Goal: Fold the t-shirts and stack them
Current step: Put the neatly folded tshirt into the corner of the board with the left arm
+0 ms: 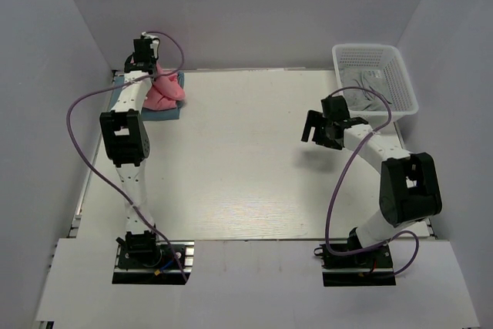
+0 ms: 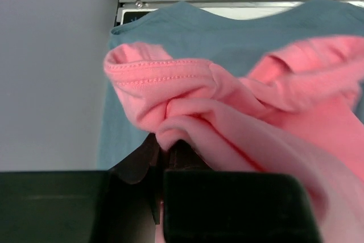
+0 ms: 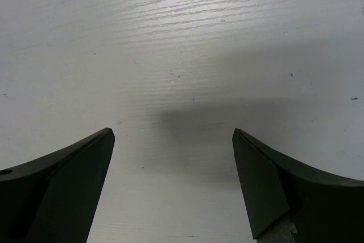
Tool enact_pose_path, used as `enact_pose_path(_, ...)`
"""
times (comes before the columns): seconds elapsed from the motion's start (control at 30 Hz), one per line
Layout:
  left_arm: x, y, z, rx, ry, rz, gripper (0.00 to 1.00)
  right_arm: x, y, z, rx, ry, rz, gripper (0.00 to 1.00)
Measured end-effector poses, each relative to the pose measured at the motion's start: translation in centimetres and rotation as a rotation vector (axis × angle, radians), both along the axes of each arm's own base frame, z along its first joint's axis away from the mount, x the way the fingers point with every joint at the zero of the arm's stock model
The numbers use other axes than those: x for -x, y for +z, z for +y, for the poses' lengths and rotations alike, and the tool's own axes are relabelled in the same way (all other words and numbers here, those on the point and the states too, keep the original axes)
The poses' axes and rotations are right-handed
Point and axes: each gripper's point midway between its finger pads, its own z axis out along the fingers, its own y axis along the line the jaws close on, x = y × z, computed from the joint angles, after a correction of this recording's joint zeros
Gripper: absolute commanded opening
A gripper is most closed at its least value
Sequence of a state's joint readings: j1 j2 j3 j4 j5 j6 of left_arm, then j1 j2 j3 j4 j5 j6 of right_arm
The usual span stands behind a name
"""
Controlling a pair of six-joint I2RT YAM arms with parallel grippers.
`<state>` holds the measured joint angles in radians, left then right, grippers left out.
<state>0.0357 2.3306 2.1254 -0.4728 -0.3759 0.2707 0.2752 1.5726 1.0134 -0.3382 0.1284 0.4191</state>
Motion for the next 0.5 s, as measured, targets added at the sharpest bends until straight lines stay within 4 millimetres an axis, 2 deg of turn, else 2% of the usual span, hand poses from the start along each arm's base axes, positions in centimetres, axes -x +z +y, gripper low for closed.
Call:
enact_pose_path(0.13, -0.1, -2.4, 2.9, 0.059, 0.091, 0.01, 0.29, -0.2, -0.2, 0.1, 0.001, 0.0, 0.009, 0.9)
enact_pose_path(0.2, 0.4, -3.9, 4.3, 0.09, 0.139, 0.028, 0.44, -0.4, -0.4, 0.2, 0.001, 0.001, 0.016, 0.9)
enact_pose_path(0.23, 0.7, -4.6, 4.9, 0.11, 0.168, 0.034, 0.48, -0.4, -0.5, 0.2, 0.001, 0.002, 0.02, 0.9)
enact_pose_path(0.27, 0.9, -5.1, 5.7, 0.13, 0.2, 0.038, 0.57, -0.4, -0.6, 0.3, 0.0, 0.003, 0.025, 0.9)
enact_pose_path(0.33, 1.2, -5.8, 7.0, 0.169, 0.259, 0.034, 0.67, -0.4, -0.8, 0.4, -0.003, 0.004, 0.033, 0.9)
enact_pose_path(0.37, 1.4, -6.0, 7.6, 0.195, 0.293, 0.029, 0.84, -0.4, -0.9, 0.4, -0.003, 0.005, 0.035, 0.9)
enact_pose_path(0.4, 1.7, -6.1, 8.2, 0.22, 0.32, 0.026, 0.94, -0.3, -0.9, 0.4, -0.007, 0.007, 0.037, 0.9)
enact_pose_path(0.43, 1.9, -6.1, 8.6, 0.246, 0.344, 0.018, 0.98, -0.3, -0.9, 0.5, -0.008, 0.008, 0.039, 0.9)
enact_pose_path(0.5, 2.3, -6.1, 9.2, 0.309, 0.389, -0.005, 1.0, -0.2, -0.9, 0.6, -0.012, 0.011, 0.04, 0.9)
